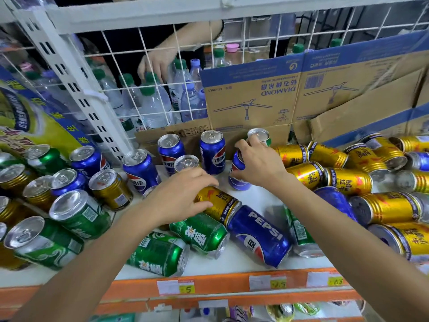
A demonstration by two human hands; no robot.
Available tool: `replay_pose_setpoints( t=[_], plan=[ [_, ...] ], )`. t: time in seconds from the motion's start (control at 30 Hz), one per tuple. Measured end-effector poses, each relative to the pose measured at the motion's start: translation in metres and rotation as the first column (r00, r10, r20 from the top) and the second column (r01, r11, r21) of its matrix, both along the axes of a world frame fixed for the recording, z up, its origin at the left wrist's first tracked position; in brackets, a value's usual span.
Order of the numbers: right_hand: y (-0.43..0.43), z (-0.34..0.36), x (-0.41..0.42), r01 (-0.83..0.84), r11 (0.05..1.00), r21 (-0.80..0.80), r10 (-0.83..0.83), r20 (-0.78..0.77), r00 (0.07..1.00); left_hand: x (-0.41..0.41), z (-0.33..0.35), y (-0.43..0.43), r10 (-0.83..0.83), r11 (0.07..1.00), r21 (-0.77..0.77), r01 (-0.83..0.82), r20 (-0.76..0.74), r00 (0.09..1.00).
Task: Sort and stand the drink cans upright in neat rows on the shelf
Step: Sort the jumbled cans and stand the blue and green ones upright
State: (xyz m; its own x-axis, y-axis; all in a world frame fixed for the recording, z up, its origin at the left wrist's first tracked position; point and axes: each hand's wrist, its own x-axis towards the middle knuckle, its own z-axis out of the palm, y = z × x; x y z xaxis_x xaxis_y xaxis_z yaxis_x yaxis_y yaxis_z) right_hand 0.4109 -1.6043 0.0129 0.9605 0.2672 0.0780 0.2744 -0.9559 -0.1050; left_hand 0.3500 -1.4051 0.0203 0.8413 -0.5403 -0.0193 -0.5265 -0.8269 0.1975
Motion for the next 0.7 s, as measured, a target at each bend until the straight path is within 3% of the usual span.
replay_pose_setpoints(
  t=[0.2, 0.3, 0.4, 0.57, 0.7],
  plan=[
    [0.004, -0.014, -0.006, 0.055, 0.989, 0.139, -0.060, 0.034, 0.998, -0.008, -0.004, 0.016, 0.040, 0.996, -0.075, -0.039, 0.022, 0.999],
    [0.004, -0.014, -0.016, 0.097, 0.994, 0.041, -0.103, 0.170, 0.980, -0.015, -0.010, 0.022, 0.078, 0.983, -0.173, -0.058, 0.106, 0.991],
    [0.008, -0.004, -0.029, 0.015, 0.990, 0.143, -0.053, 0.269, 0.962, -0.027, -0.018, 0.034, 0.120, 0.958, -0.279, -0.061, 0.197, 0.973],
    [0.024, 0.005, -0.057, -0.235, 0.937, 0.258, 0.228, 0.055, 0.972, -0.058, -0.033, 0.051, 0.163, 0.924, -0.375, -0.078, 0.202, 0.966],
    [0.047, -0.002, -0.064, -0.201, 0.955, 0.220, 0.219, -0.058, 0.974, -0.082, -0.049, 0.072, 0.083, 0.936, -0.342, -0.078, -0.001, 0.997]
  ],
)
